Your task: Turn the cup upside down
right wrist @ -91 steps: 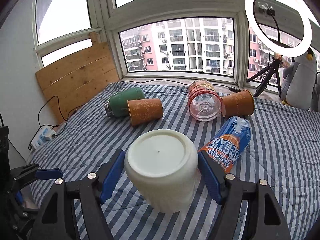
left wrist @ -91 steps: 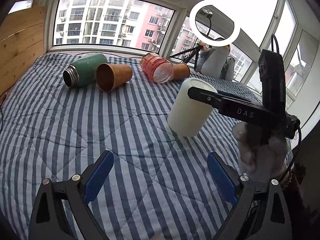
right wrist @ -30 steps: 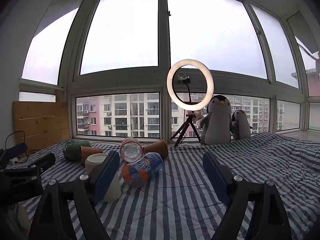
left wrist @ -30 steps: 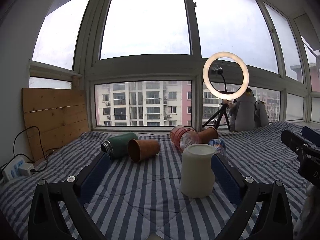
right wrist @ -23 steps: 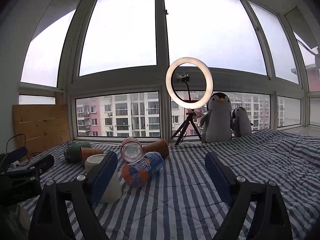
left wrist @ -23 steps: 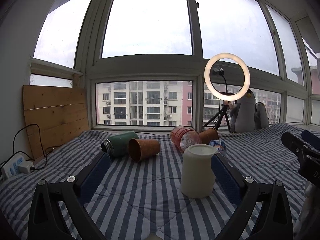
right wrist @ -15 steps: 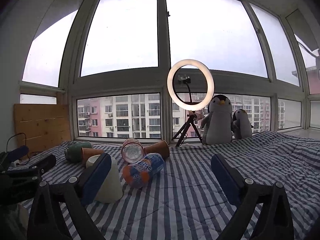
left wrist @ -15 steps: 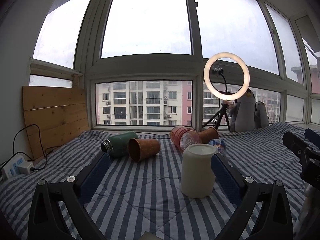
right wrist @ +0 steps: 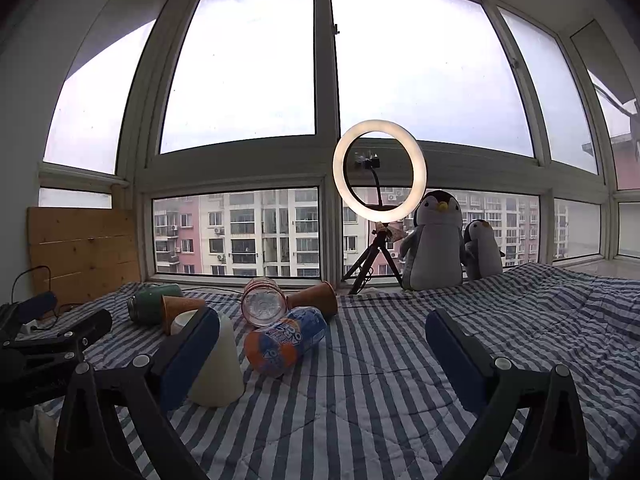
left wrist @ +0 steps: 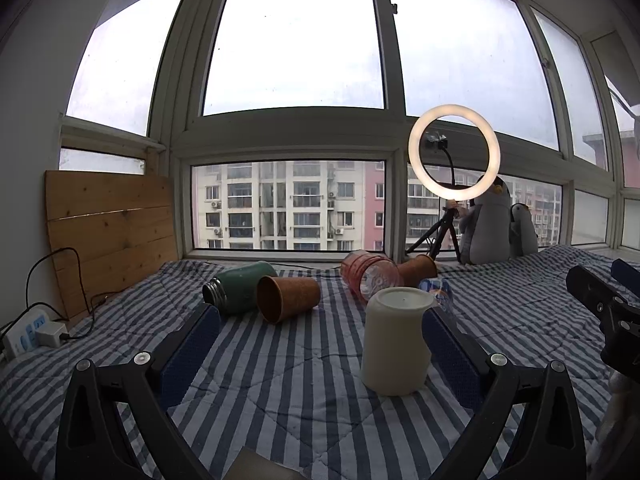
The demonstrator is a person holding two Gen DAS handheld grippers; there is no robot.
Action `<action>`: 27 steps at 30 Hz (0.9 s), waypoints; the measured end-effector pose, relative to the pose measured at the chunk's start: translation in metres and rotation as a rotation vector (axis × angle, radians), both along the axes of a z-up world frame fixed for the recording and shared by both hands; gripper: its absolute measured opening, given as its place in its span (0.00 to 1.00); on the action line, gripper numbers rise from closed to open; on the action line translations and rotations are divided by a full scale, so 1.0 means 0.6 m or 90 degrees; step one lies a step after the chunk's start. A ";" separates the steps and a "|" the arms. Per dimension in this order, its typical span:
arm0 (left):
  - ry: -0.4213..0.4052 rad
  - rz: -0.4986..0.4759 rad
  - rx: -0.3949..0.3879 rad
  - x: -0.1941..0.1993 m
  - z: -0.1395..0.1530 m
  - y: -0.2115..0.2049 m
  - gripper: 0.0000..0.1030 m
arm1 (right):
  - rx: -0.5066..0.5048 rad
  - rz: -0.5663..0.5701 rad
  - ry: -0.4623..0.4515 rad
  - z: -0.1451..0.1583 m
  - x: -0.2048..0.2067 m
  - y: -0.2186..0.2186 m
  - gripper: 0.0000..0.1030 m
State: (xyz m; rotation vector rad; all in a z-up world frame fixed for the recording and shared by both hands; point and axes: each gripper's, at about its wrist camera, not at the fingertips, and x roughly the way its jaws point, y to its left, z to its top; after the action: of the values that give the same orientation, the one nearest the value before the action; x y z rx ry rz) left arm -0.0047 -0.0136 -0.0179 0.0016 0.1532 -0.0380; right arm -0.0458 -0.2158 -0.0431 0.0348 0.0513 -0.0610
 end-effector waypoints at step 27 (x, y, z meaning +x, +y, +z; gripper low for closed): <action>0.003 0.000 0.000 -0.002 -0.001 0.000 0.99 | 0.002 0.000 0.000 0.000 0.001 0.000 0.99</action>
State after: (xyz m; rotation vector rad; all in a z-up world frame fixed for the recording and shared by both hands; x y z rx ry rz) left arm -0.0060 -0.0136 -0.0183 0.0020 0.1584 -0.0387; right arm -0.0453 -0.2160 -0.0433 0.0380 0.0508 -0.0604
